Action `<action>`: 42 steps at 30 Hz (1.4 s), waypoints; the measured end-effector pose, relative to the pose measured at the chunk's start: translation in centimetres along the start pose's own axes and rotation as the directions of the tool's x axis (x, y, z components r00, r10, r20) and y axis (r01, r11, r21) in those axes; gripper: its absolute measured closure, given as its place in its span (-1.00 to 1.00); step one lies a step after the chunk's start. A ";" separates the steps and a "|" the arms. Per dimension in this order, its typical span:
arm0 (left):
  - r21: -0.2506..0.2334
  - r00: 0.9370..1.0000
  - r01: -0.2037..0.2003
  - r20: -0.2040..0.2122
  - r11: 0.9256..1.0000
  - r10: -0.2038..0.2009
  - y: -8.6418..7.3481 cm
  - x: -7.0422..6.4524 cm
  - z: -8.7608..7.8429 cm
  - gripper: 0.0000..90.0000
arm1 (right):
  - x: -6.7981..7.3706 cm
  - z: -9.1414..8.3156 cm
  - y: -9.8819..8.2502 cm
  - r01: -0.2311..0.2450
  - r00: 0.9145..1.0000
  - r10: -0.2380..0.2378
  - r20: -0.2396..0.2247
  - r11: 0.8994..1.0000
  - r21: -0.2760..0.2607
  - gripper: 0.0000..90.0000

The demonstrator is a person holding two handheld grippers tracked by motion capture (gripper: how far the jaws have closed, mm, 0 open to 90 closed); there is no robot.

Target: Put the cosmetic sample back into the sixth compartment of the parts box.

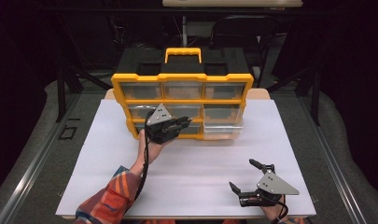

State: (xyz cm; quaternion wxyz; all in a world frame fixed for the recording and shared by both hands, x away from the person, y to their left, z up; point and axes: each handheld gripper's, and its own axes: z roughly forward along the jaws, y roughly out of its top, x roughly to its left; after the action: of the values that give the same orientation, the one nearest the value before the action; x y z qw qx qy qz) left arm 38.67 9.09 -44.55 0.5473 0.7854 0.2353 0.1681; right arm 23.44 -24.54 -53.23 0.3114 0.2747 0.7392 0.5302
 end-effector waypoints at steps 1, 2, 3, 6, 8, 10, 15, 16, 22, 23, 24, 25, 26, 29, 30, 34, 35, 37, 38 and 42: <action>0.000 1.000 0.000 0.000 1.000 0.000 0.0 0.0 0.0 0.78 | 0.0 0.0 0.0 0.000 1.000 0.000 0.000 1.000 0.000 -0.98; -0.006 1.000 -0.003 0.000 1.000 0.003 0.3 0.0 -0.1 0.78 | 0.0 0.0 0.0 0.000 1.000 0.000 0.000 1.000 0.000 -0.98; -0.009 1.000 -0.005 0.000 1.000 0.005 0.4 0.0 -0.1 0.78 | 0.0 0.0 0.0 0.001 1.000 -0.001 0.000 1.000 0.001 -0.98; -0.013 1.000 -0.012 0.001 1.000 0.012 0.9 -0.1 -0.1 0.78 | 0.0 0.0 0.0 0.000 1.000 0.000 0.001 1.000 0.000 -0.98; -0.015 1.000 -0.019 -0.001 1.000 0.019 1.2 -0.1 -0.1 0.78 | 0.0 0.0 0.0 0.000 1.000 0.000 0.001 1.000 0.000 -0.98; -0.018 1.000 -0.020 0.001 1.000 0.020 1.4 0.0 -0.1 0.78 | 0.0 0.0 0.0 -0.002 1.000 0.002 0.001 1.000 0.000 -0.98; -0.026 1.000 -0.023 -0.001 0.999 0.023 1.9 -0.1 -0.1 0.78 | 0.0 0.0 0.0 -0.002 1.000 0.002 0.001 1.000 0.002 -0.98; -0.029 1.000 -0.026 -0.001 0.999 0.026 2.1 0.0 -0.1 0.78 | 0.0 0.0 0.0 -0.003 1.000 0.003 0.001 1.000 0.002 -0.98; -0.034 0.999 -0.033 0.000 0.999 0.033 2.7 0.0 0.0 0.78 | 0.0 0.0 0.0 -0.001 1.000 0.001 0.001 1.000 0.000 -0.98; -0.034 0.999 -0.033 0.000 0.999 0.033 2.7 0.0 0.0 0.78 | 0.0 0.0 0.0 -0.001 1.000 0.001 0.001 1.000 0.000 -0.98; -0.037 0.999 -0.032 0.003 0.999 0.032 2.9 0.0 0.0 0.78 | 0.0 0.0 0.0 -0.002 1.000 0.002 0.001 1.000 0.000 -0.98; -0.038 0.999 -0.032 0.004 0.999 0.032 3.0 0.0 0.0 0.78 | 0.0 0.0 0.0 -0.003 1.000 0.003 0.001 1.000 0.001 -0.98; -0.038 0.999 -0.032 0.004 0.999 0.032 3.0 0.0 0.0 0.78 | 0.0 0.0 0.0 -0.003 1.000 0.003 0.001 1.000 0.001 -0.98; -0.047 0.999 -0.035 0.005 0.998 0.035 3.4 0.0 0.0 0.78 | 0.0 0.0 0.0 -0.003 1.000 0.003 0.001 1.000 0.001 -0.98; -0.050 0.999 -0.039 0.007 0.998 0.039 3.7 -0.1 0.0 0.78 | -0.1 0.0 0.0 -0.001 1.000 0.001 0.001 1.000 0.002 -0.98; -0.056 0.999 -0.046 0.008 0.997 0.046 4.1 -0.3 0.1 0.78 | -0.1 0.0 0.0 -0.003 1.000 0.003 0.001 1.000 0.003 -0.98; -0.059 0.999 -0.046 0.008 0.997 0.047 4.2 -0.3 0.1 0.78 | -0.1 0.0 0.0 -0.003 1.000 0.003 0.001 1.000 0.002 -0.98; -0.059 0.999 -0.049 0.008 0.997 0.049 4.3 -0.3 0.1 0.78 | -0.1 0.0 0.0 -0.003 1.000 0.003 0.002 1.000 0.002 -0.98; -0.059 0.999 -0.050 0.009 0.997 0.051 4.4 -0.4 0.2 0.78 | -0.1 0.0 0.0 -0.004 1.000 0.004 0.002 1.000 0.003 -0.98; -0.060 0.999 -0.052 0.014 0.997 0.053 4.6 -0.4 0.4 0.78 | -0.1 0.0 0.0 -0.004 1.000 0.004 0.002 1.000 0.004 -0.98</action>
State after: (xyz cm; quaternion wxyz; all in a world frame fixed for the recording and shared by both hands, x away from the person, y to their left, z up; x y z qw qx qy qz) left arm 39.37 7.21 -40.32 0.5676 0.7759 0.2054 0.1833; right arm 23.48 -24.58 -53.24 0.3107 0.2774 0.7394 0.5289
